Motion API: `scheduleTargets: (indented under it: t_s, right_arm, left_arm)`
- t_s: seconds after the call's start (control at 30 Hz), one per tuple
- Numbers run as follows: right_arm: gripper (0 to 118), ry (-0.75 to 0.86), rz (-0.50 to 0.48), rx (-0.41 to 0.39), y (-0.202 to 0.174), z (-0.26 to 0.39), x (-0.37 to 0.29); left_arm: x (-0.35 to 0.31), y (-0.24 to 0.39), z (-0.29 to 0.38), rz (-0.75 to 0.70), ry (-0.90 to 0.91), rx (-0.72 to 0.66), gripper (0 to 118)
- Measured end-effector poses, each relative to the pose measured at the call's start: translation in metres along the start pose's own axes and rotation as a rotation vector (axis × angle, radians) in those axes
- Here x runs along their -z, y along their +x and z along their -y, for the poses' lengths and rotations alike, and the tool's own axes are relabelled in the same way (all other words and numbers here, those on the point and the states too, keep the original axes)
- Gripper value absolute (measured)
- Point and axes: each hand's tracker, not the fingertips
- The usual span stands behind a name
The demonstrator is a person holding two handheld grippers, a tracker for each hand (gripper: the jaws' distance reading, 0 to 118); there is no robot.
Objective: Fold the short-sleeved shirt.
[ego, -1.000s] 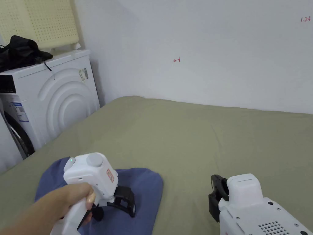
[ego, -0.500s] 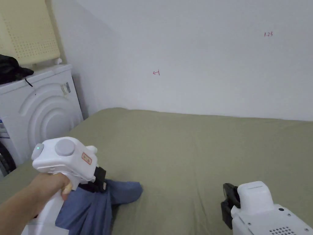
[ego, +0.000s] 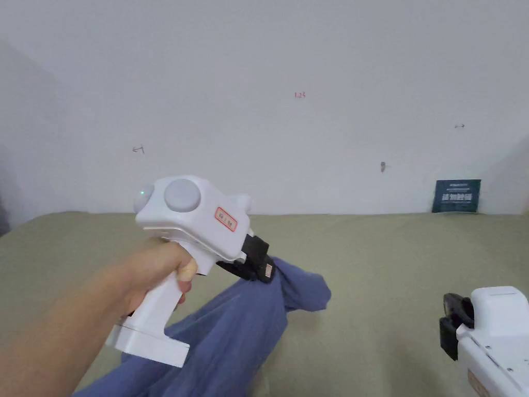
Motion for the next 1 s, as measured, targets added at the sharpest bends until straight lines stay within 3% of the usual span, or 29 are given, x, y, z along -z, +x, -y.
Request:
scheduleTargets:
  t_s: [0.1, 0.27, 0.37, 0.4, 0.43, 0.47, 0.5, 0.63, 0.67, 0.73, 0.77, 0.83, 0.93, 1.0]
  right_arm:
    - [0, -0.012, 0.084, 0.02, 0.045, 0.004, -0.011]
    - [0, -0.037, 0.182, 0.026, 0.09, 0.014, -0.026]
    - [0, -0.05, 0.208, 0.036, 0.104, 0.02, -0.031]
    - [0, -0.056, 0.214, 0.034, 0.107, 0.024, -0.031]
    - [0, -0.059, 0.215, 0.033, 0.108, 0.026, -0.032]
    - [0, -0.062, 0.218, 0.031, 0.108, 0.027, -0.032]
    - [0, -0.067, 0.218, 0.03, 0.108, 0.028, -0.031]
    - [0, -0.076, 0.19, 0.035, 0.098, 0.024, -0.03]
    - [0, -0.076, 0.181, 0.032, 0.095, 0.023, -0.029]
    - [0, -0.068, 0.155, 0.028, 0.085, 0.017, -0.026]
    - [0, -0.062, 0.142, 0.028, 0.081, 0.014, -0.025]
    - [0, -0.048, 0.115, 0.031, 0.07, 0.008, -0.026]
    - [0, -0.041, 0.072, 0.047, 0.057, 0.001, -0.026]
    - [0, -0.032, 0.058, 0.036, 0.047, -0.001, -0.026]
  left_arm:
    - [0.049, 0.07, -0.013, 0.134, -0.061, 0.108, 0]
    - [0.125, 0.131, -0.005, 0.345, -0.178, 0.178, 0]
    - [0.172, 0.152, 0.023, 0.352, -0.261, 0.183, 4]
    - [0.187, 0.152, 0.034, 0.355, -0.286, 0.199, 16]
    - [0.203, 0.155, 0.045, 0.36, -0.287, 0.183, 46]
    - [0.213, 0.152, 0.054, 0.358, -0.298, 0.161, 92]
    - [0.222, 0.146, 0.06, 0.351, -0.303, 0.13, 103]
    - [0.2, 0.115, 0.065, 0.258, -0.301, -0.003, 84]
    - [0.188, 0.106, 0.062, 0.216, -0.274, -0.02, 73]
    - [0.137, 0.08, 0.057, 0.16, -0.135, -0.017, 35]
    - [0.114, 0.068, 0.059, 0.126, -0.076, -0.029, 35]
    - [0.062, 0.038, 0.069, 0.018, 0.084, -0.088, 12]
    - [0.001, -0.001, 0.107, -0.183, 0.276, -0.168, 1]
    - [-0.028, -0.014, 0.132, -0.306, 0.315, -0.215, 0]
